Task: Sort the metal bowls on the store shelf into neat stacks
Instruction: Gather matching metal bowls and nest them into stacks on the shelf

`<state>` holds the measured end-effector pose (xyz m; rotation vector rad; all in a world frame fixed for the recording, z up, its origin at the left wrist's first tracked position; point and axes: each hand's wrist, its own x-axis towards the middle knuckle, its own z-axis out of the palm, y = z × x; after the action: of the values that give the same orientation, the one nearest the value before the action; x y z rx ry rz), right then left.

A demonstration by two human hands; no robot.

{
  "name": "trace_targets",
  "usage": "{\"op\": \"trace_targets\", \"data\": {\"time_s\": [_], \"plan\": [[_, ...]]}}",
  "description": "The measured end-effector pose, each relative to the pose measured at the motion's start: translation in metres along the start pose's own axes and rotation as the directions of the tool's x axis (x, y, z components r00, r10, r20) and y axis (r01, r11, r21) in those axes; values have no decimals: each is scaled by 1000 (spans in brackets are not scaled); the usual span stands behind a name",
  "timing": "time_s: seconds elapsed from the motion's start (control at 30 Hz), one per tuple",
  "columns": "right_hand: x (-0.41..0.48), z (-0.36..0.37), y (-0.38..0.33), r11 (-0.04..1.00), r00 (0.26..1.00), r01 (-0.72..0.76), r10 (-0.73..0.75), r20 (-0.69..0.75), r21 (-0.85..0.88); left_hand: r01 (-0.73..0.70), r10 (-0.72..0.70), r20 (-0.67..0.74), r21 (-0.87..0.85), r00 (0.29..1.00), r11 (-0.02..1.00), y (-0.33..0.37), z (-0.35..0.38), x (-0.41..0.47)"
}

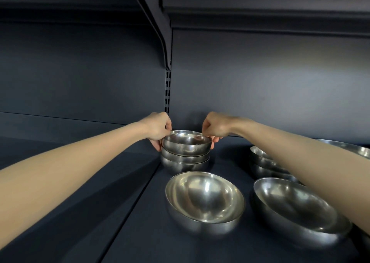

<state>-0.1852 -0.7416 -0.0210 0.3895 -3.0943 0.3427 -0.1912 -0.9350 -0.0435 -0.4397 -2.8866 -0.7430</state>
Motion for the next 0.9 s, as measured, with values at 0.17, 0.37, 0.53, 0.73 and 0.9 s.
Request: {"op": "trace_targets", "data": {"time_s": [0.17,0.37,0.53,0.73,0.9], "plan": [[2,1,-1,1000,1000,7,-7,-12,-24,-8,8,-2,30,1000,1000,0,-1,-1],[0,2,-1,1000,999,9,-10,-43,-28,-14,14,19,40,1000,999,1,-3,-3],[-3,2,-1,999,999,-11,10,-34,-32,-4,1,46,56,999,998,3,-5,-4],[-15,-12,-4,1000,996,-17,17,-86,-7,-16,20,-29,135,999,991,10,-24,-11],[-39,-27,-9,1000,993,-6,8,-116,16,-81,99,-92,187,991,979,22,-46,-32]]}}
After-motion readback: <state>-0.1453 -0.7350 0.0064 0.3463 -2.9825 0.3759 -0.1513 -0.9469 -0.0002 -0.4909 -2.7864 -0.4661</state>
